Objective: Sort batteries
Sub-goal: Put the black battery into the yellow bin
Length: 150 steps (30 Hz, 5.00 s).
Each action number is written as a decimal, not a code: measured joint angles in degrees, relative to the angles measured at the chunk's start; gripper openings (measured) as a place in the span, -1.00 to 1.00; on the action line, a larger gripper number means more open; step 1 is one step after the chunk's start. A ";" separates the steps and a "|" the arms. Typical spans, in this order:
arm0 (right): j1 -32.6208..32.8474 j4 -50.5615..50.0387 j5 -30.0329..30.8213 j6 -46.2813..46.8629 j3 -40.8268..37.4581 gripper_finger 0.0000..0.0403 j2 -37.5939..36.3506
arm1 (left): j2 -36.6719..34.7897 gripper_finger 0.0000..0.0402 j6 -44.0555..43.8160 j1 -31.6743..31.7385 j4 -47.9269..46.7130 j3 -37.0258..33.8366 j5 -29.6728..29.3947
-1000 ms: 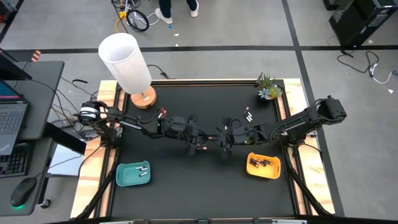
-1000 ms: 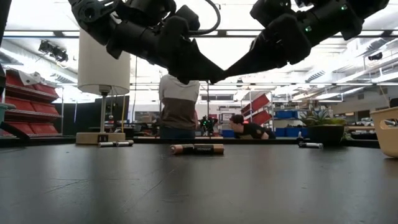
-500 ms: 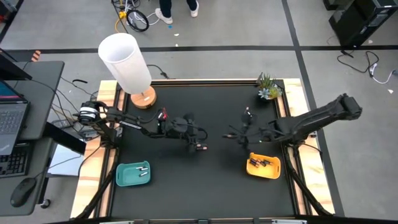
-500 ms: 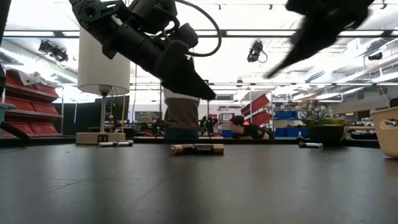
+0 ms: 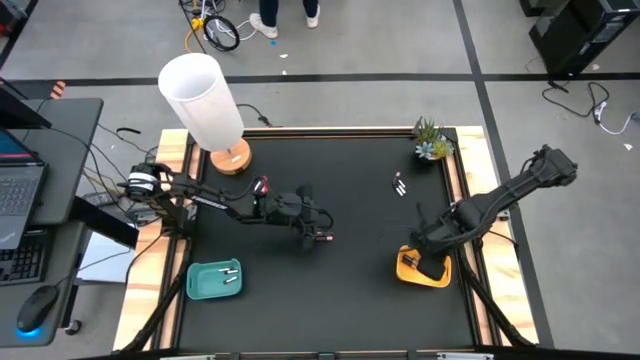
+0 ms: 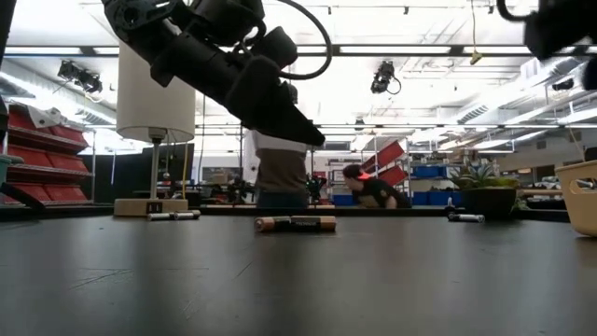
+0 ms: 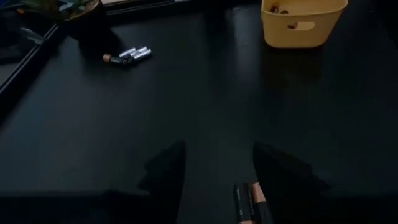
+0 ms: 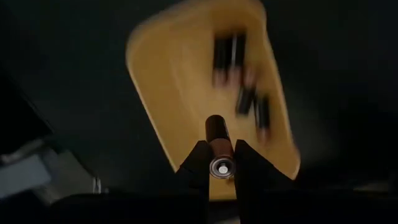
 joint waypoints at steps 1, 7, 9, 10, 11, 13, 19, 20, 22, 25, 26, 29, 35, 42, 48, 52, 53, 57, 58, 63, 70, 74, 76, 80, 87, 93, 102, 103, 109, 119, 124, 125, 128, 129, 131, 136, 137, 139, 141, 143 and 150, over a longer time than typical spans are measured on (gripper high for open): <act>0.00 -0.42 -1.42 0.50 -0.17 -0.84 0.98 | -0.02 0.00 0.02 -0.05 0.21 0.00 0.00; -0.72 -1.13 -4.47 -0.95 -1.08 -0.83 8.56 | -0.02 0.00 0.24 -0.42 0.58 0.00 0.00; -1.23 -0.74 -5.45 -2.31 -1.50 -0.83 11.63 | -0.01 0.00 0.24 -0.42 0.80 -0.01 0.00; -1.48 -0.48 -6.52 -3.11 -1.58 -0.83 13.15 | 0.00 0.00 0.22 -0.42 0.92 -0.02 -0.02; -1.72 -0.47 -7.49 -4.13 -1.63 -0.83 14.63 | 0.00 0.00 0.24 -0.42 1.11 -0.02 -0.02; -2.15 -0.63 -8.49 -6.70 -1.77 -0.82 17.36 | -0.02 0.00 0.24 -0.42 1.54 -0.02 -0.02; -3.97 2.79 -6.63 -12.33 -1.79 -0.68 23.03 | -0.02 0.01 0.24 -0.42 1.95 -0.02 -0.04; -4.27 4.15 -6.41 -13.12 -1.79 -0.64 23.57 | -0.02 0.01 0.24 -0.42 1.95 -0.02 -0.04; -4.81 6.56 -6.28 -14.51 -1.79 -0.56 24.38 | -0.02 0.01 0.32 -0.42 1.95 -0.02 -0.07; -5.57 7.48 -6.29 -15.84 -1.60 -0.47 24.72 | -0.02 0.01 0.89 -0.42 1.95 -0.02 -0.08; -5.77 6.82 -6.32 -15.89 -1.33 -0.45 24.60 | -0.02 0.01 1.15 -0.42 1.95 -0.02 -0.09; -5.86 1.66 -6.26 -15.67 0.41 -0.41 22.79 | -0.02 0.01 1.39 -0.42 1.85 -0.02 -0.11; -5.38 -10.67 -0.23 -13.24 7.48 -0.42 16.27 | -0.02 0.01 1.53 -0.42 1.40 -0.02 -0.37; -7.28 -7.55 27.17 -17.84 13.23 -0.45 8.94 | -0.83 0.01 -0.11 -0.80 -4.26 -0.02 -0.57; -11.62 9.30 49.34 -29.71 11.34 -0.48 7.36 | -3.21 0.01 -5.06 -2.98 -15.19 -0.02 -2.48; -14.93 24.39 56.84 -41.76 6.86 -0.51 8.30 | -3.66 0.01 -9.01 -3.80 -21.38 -0.04 -1.89; -15.87 29.04 57.13 -44.99 5.13 -0.52 8.57 | -3.66 0.01 -9.56 -4.02 -22.64 -0.04 -1.89; -20.14 48.28 54.02 -54.52 -2.74 -0.56 8.79 | -3.65 0.01 -13.32 -4.95 -25.17 -0.04 -2.03; -21.22 53.15 52.99 -56.21 -4.85 -0.57 8.75 | -3.65 0.01 -14.20 -5.22 -25.50 -0.04 -2.01; -26.30 78.36 52.06 -62.44 -15.83 -0.62 8.74 | -3.65 0.01 -21.25 -6.13 -25.32 -0.02 -1.96; -28.89 112.83 51.68 -65.29 -29.33 -0.70 9.47 | -3.66 0.01 -27.16 -7.09 -25.20 -0.02 -2.40; -27.30 120.94 49.52 -66.46 -33.28 -0.71 10.05 | -3.43 0.01 -28.55 -7.43 -25.10 -0.02 -3.18; -26.65 120.54 47.52 -66.86 -33.57 -0.71 10.07 | -3.43 0.01 -28.97 -7.42 -25.02 -0.02 -3.68; -25.33 120.11 46.92 -68.36 -33.57 -0.70 10.09 | -3.33 0.01 -30.40 -7.39 -24.60 -0.02 -4.11; -25.07 120.62 47.31 -67.96 -33.57 -0.71 10.08 | 1.39 0.00 -35.78 -8.63 -19.34 0.04 -3.82; -24.97 120.92 47.34 -67.84 -33.57 -0.72 10.08 | 4.73 0.00 -37.61 -9.85 -19.01 1.53 -9.36; -24.36 120.61 47.40 -67.42 -33.55 -0.71 10.08 | 8.80 0.00 -39.39 -10.89 -17.40 1.57 -13.07; -24.34 120.46 47.38 -67.38 -33.55 -0.72 10.08 | 9.39 0.00 -39.38 -10.96 -17.07 1.60 -13.20; -24.11 120.31 47.31 -67.14 -33.55 -0.73 10.08 | 10.16 -0.24 -38.90 -11.37 -16.96 1.74 -14.79; -24.09 119.99 47.12 -67.61 -33.47 -0.74 10.08 | 6.02 -0.73 -30.54 -11.61 -21.12 1.28 -12.96; -24.11 113.79 44.34 -68.53 -29.93 -0.73 10.05 | -2.40 -0.73 -27.89 -11.37 -28.74 1.31 -17.74; -24.11 110.98 42.15 -68.50 -28.74 -0.72 10.06 | -3.97 -0.73 -27.03 -11.33 -28.85 1.31 -18.44; -23.47 99.17 35.20 -68.58 -23.82 -0.69 10.26 | -7.78 -0.73 -22.41 -11.41 -25.39 1.42 -18.26; -22.79 95.02 32.94 -69.07 -22.27 -0.68 10.34 | -8.49 -0.73 -19.85 -11.27 -23.76 1.51 -17.08; -20.96 89.26 28.93 -70.23 -19.80 -0.64 10.57 | -8.79 -0.73 -14.90 -10.61 -20.52 1.51 -14.21; -16.77 84.94 27.13 -70.43 -16.03 -0.47 10.63 | -5.92 -0.73 -6.65 -7.69 -10.11 1.49 -7.89; -16.24 84.77 27.16 -70.11 -15.83 -0.41 10.62 | -4.86 -0.73 -5.45 -7.15 -8.38 1.49 -7.52; -15.24 84.76 27.56 -69.63 -15.58 -0.29 10.62 | -2.98 -0.73 -2.76 -6.49 -4.62 1.46 -7.36; -14.76 84.86 27.80 -68.62 -15.51 -0.17 10.62 | -1.70 -0.73 -0.09 -6.11 -0.03 1.44 -6.92; -14.67 84.64 27.99 -67.37 -15.49 -0.06 10.62 | -0.73 -0.73 1.76 -5.97 3.75 1.46 -6.48; -14.69 84.90 33.25 -66.42 -15.49 0.00 10.62 | 1.81 -0.73 3.08 -4.94 12.50 1.46 -3.45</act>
